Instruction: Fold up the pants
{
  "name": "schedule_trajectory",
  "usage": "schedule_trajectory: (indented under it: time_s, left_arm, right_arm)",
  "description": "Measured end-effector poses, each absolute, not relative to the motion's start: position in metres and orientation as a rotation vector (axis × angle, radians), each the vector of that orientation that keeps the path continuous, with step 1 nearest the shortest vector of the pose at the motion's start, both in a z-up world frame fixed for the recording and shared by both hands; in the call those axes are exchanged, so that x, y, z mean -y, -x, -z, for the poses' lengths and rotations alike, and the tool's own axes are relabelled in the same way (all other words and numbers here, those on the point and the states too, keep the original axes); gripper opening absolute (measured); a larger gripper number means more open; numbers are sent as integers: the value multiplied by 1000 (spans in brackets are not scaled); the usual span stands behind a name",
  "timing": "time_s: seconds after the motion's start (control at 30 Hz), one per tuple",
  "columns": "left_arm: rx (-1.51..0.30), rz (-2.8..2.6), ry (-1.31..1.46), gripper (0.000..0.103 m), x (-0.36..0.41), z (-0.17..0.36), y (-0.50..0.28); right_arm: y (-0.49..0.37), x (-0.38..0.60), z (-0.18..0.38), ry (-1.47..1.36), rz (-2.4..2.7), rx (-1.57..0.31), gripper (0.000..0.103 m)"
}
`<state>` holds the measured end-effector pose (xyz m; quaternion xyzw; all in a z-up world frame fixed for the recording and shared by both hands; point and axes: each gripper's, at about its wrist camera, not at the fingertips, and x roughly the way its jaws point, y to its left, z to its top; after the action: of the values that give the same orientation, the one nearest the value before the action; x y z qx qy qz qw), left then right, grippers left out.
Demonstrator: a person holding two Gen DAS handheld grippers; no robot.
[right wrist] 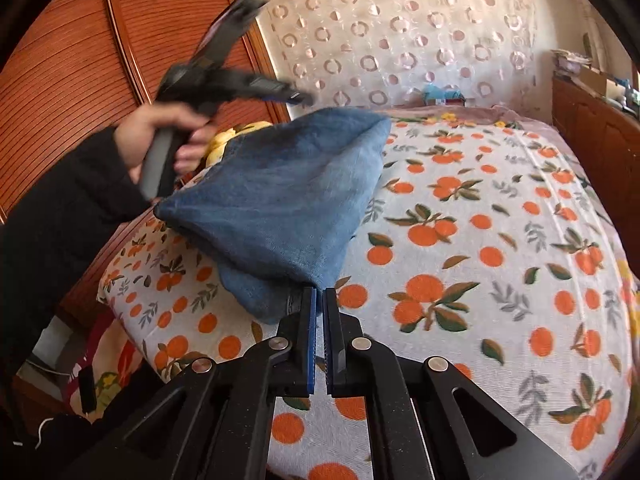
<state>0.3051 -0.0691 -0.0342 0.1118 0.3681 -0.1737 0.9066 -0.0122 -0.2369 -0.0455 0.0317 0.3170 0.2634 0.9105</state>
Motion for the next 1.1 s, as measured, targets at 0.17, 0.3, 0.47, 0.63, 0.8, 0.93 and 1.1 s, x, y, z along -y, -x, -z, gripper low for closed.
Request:
schedule_trajectory:
  time_s: [0.17, 0.3, 0.47, 0.63, 0.8, 0.93, 1.1]
  left_arm:
    - [-758, 362, -169, 50, 33, 39, -290]
    - [-765, 345, -194, 50, 15, 57, -278]
    - [-802, 308, -197, 50, -5, 82, -274]
    - [-836, 268, -162, 50, -25, 103, -285]
    - [-818, 283, -151, 50, -32, 109, -282]
    - [-814, 262, -159, 50, -34, 109, -278]
    - [-810, 252, -90, 50, -57, 106, -262]
  right_arm:
    - [11, 242, 29, -69, -511, -606, 6]
    - [-2, 232, 18, -50, -503, -583, 15]
    - [-26, 202, 23, -60, -557, -629, 30]
    - [-37, 177, 31, -14, -557, -676, 31]
    - [-45, 171, 47, 9, -535, -740, 31]
    - [-44, 169, 45, 25, -535, -731, 32]
    - [-48, 164, 52, 45, -521, -714, 32]
